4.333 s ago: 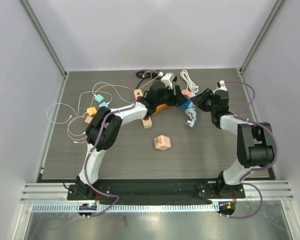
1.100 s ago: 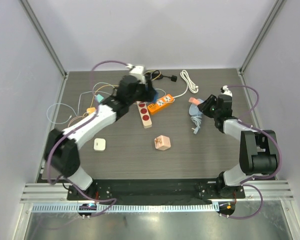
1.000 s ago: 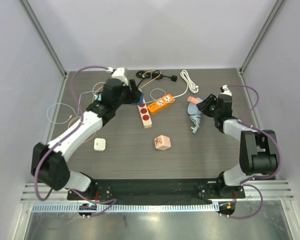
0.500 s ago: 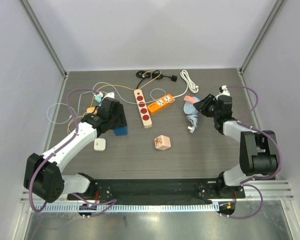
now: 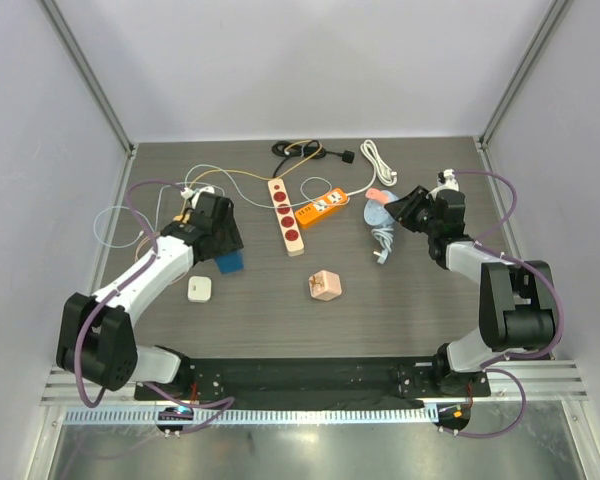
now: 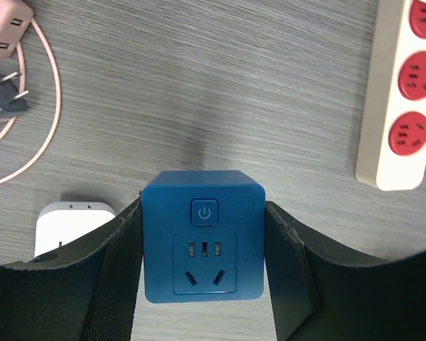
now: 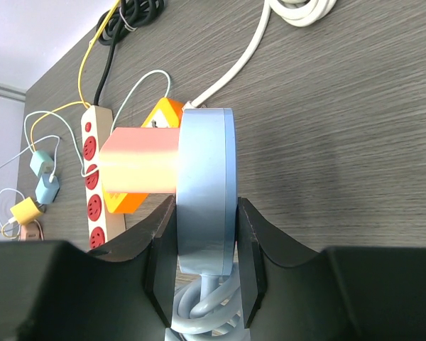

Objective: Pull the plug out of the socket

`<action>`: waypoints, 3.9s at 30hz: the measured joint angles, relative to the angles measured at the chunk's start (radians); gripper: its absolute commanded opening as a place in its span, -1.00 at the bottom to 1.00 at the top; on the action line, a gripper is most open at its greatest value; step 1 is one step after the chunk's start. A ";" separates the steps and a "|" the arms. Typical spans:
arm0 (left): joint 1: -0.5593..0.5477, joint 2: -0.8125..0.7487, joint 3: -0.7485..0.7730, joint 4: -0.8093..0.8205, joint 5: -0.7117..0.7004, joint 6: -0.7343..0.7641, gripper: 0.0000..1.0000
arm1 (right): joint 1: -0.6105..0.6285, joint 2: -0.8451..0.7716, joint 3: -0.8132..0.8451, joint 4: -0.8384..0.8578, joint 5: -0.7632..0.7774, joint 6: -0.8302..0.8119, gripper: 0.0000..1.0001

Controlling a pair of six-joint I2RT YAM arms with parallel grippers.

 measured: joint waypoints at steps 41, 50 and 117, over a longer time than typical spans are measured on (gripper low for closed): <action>0.221 0.081 -0.012 0.023 -0.090 -0.155 0.99 | -0.032 0.070 0.000 0.033 -0.064 0.024 -0.97; 0.195 -0.085 0.000 0.031 -0.088 -0.129 0.99 | -0.032 0.082 0.001 0.034 -0.074 0.029 -0.98; -0.440 0.877 0.828 0.681 0.274 0.332 0.77 | -0.032 0.064 0.047 -0.033 -0.082 -0.023 -0.97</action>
